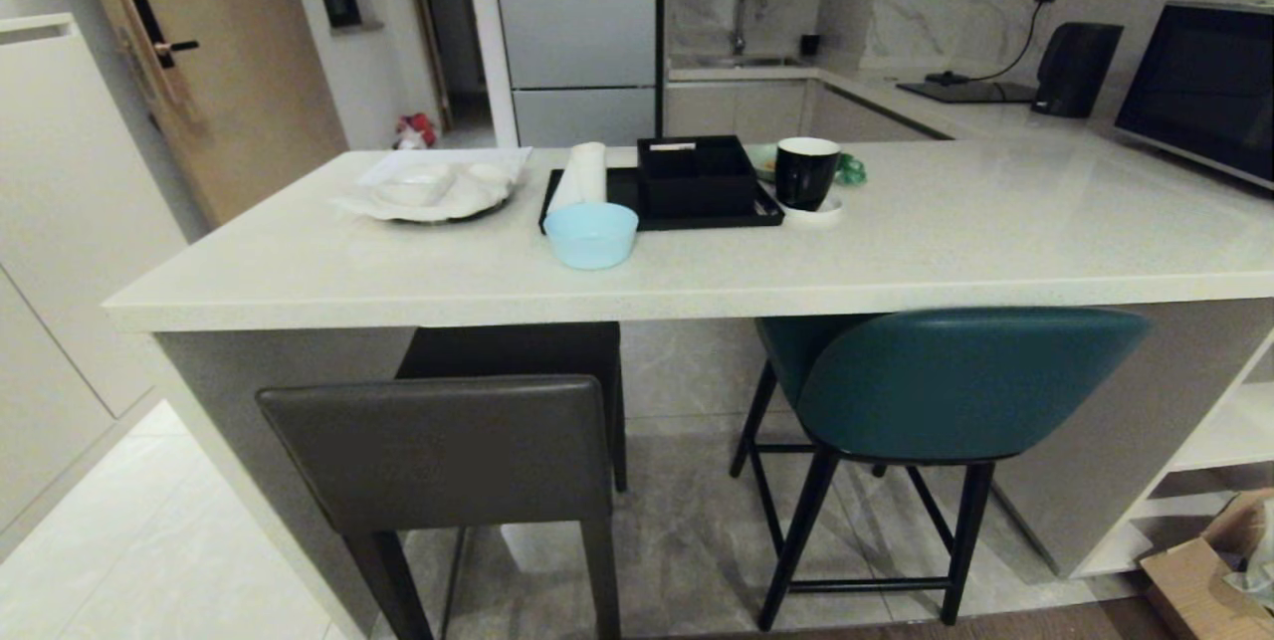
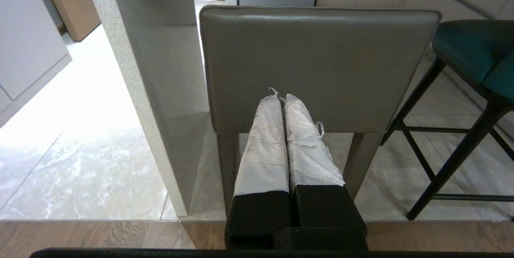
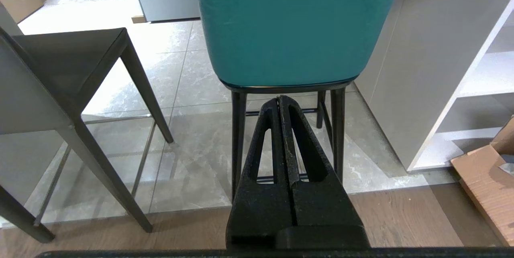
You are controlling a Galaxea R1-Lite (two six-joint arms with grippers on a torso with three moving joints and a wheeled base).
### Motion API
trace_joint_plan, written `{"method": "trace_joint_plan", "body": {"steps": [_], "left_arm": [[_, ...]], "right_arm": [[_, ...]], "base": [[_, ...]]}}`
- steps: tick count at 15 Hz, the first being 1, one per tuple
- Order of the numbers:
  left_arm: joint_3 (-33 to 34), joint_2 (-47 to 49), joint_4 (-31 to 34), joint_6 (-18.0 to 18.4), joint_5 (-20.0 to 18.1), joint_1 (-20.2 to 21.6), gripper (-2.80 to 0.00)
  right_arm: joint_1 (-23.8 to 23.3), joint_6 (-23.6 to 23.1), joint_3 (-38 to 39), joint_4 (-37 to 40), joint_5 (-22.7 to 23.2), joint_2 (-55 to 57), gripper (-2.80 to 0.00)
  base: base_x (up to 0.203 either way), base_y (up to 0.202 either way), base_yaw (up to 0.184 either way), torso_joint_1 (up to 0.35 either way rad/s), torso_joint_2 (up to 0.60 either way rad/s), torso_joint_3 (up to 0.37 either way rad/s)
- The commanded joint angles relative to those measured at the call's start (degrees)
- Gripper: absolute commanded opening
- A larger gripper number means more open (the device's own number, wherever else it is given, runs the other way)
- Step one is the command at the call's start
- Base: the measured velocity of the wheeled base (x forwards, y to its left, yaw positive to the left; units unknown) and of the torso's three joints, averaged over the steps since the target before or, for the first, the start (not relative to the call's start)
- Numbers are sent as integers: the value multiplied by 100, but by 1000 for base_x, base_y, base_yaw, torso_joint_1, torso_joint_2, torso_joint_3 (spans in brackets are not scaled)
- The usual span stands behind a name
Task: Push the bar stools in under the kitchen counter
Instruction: Pull the blue chair out from under the dining table
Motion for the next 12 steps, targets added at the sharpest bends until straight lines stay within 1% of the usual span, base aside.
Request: {"method": "trace_joint_plan", "body": {"steps": [1,12], "left_arm": [[106,7,-3,-2,1,1,-280],[113,7,-3,-2,3,2,-280]], "right_arm": [[1,0,4,-4,-6,7,-280],[1,0,5,-4,-6,7,-280]], "base": [[0,0,0,0,0,0],[0,0,0,0,0,0]]}}
